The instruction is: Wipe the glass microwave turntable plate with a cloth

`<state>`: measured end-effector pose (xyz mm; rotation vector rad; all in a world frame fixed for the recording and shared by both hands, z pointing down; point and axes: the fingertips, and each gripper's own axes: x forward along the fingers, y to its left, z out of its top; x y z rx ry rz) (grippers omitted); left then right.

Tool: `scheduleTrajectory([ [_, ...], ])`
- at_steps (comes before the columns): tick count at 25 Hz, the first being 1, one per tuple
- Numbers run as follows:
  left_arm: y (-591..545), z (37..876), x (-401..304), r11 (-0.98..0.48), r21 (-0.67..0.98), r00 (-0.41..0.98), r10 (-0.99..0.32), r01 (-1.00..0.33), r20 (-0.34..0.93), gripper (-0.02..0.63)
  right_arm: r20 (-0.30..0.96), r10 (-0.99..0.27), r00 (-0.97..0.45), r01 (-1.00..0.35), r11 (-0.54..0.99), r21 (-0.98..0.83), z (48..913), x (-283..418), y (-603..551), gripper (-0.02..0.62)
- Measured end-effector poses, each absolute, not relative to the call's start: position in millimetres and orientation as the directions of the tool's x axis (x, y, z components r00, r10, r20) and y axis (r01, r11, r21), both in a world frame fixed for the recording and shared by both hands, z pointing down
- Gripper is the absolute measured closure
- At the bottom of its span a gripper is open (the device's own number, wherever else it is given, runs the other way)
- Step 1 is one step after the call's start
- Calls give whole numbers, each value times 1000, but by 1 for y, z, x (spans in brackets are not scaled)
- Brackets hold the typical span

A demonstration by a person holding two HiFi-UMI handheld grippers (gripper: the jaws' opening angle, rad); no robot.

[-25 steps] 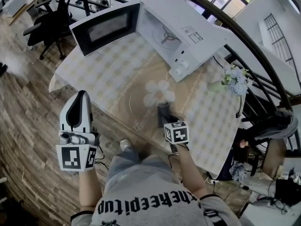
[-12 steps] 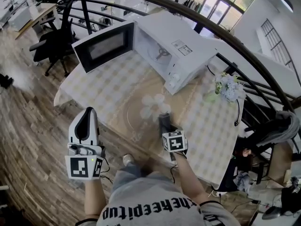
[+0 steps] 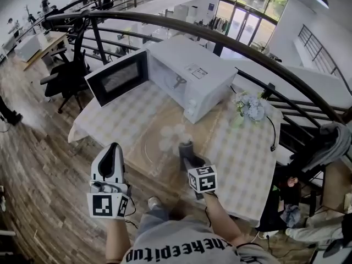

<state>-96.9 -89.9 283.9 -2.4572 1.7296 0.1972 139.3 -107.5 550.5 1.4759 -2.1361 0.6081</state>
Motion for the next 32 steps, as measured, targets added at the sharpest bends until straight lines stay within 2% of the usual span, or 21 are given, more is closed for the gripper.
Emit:
scheduleTrajectory([
  [11, -56, 276, -60, -359, -32, 358, -913, -933, -195, 594, 376, -852, -365, -921, 389, -13, 454, 152, -72, 489],
  [32, -22, 266, -11, -393, -45, 394, -895, -918, -210, 594, 119, -922, -369, -923, 378, 70, 347, 190, -20, 483],
])
